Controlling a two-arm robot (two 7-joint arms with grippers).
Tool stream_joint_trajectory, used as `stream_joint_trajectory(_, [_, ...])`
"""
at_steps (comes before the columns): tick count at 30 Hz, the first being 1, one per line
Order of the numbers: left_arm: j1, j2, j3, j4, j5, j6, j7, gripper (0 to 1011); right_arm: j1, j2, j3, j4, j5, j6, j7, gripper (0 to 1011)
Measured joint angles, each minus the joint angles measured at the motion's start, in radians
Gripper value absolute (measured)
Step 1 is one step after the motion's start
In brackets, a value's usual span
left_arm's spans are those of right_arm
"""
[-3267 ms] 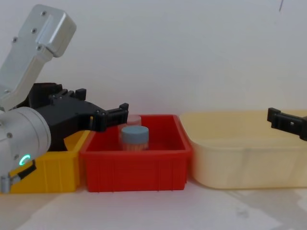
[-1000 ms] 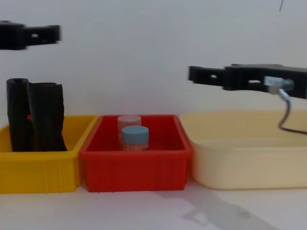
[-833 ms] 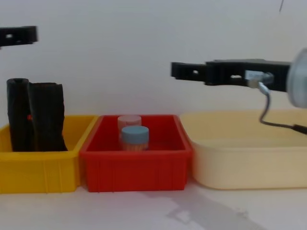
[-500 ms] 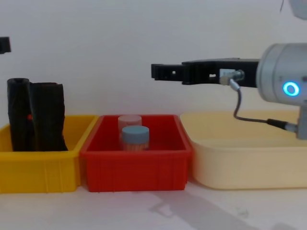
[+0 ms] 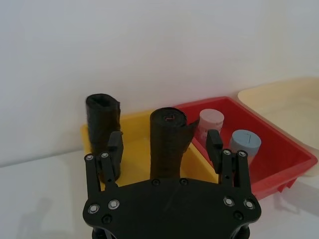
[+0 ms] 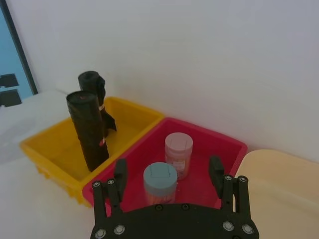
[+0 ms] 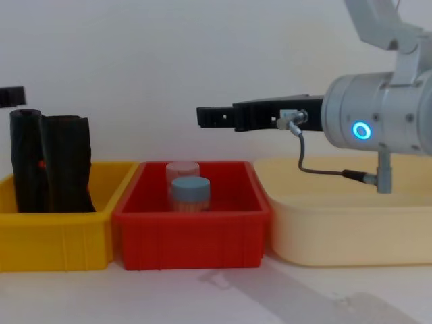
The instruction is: Pick up the garbage bag with the one hand and transfer it to the other hand.
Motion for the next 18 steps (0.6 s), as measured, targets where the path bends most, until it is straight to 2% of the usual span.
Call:
stream_joint_trajectory(5, [-0.112,-0.012,0.066,0.129,0.001,-0.003,-0.055,1000,0.031,-0.015,-0.003,0.054,-0.006,-0.001,0.010,1001])
stream_joint_trajectory(18, [-0.290,-0.045,0.176,0.339,0.004,-0.002,-0.154,1001,0.077,-0.034,-0.003,0.130,-0.011,-0.001,0.040,1001])
